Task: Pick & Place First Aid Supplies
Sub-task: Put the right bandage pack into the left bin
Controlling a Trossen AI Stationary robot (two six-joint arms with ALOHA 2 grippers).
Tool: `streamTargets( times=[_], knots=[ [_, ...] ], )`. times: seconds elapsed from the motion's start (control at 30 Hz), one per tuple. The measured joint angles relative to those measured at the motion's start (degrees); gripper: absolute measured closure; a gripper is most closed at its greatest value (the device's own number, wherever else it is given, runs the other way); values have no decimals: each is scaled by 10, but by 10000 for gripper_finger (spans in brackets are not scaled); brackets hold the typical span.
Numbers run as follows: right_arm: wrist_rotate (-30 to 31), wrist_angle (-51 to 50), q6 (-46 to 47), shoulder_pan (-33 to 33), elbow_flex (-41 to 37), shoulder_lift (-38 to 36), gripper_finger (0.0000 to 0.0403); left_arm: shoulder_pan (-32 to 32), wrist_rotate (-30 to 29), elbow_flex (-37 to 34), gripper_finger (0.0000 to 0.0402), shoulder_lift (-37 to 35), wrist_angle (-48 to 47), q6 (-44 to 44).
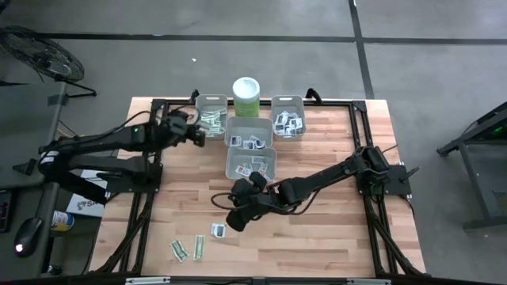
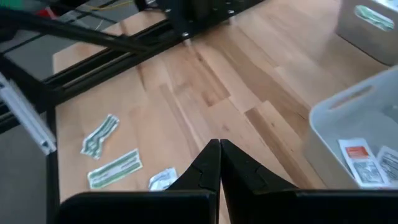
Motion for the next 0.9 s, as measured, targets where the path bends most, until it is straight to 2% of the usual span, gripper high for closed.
streamTargets(
  times=[0.1, 0.27, 0.43, 0.77, 0.9],
  knots=[
    [12, -15, 23, -4, 0, 0, 403, 63, 49, 0, 401, 34, 45, 42],
    [16, -54, 58, -7, 0, 0, 403, 166, 134, 0, 401, 103, 82, 65],
    [23, -80, 80, -7, 0, 0, 403, 245, 221, 0, 401, 176, 139, 98],
    [17, -95, 87, -7, 0, 0, 403, 340, 367, 0, 401, 268, 197, 109],
    [13, -100, 87, -7, 0, 0, 403, 354, 382, 0, 391, 272, 196, 106]
  ],
)
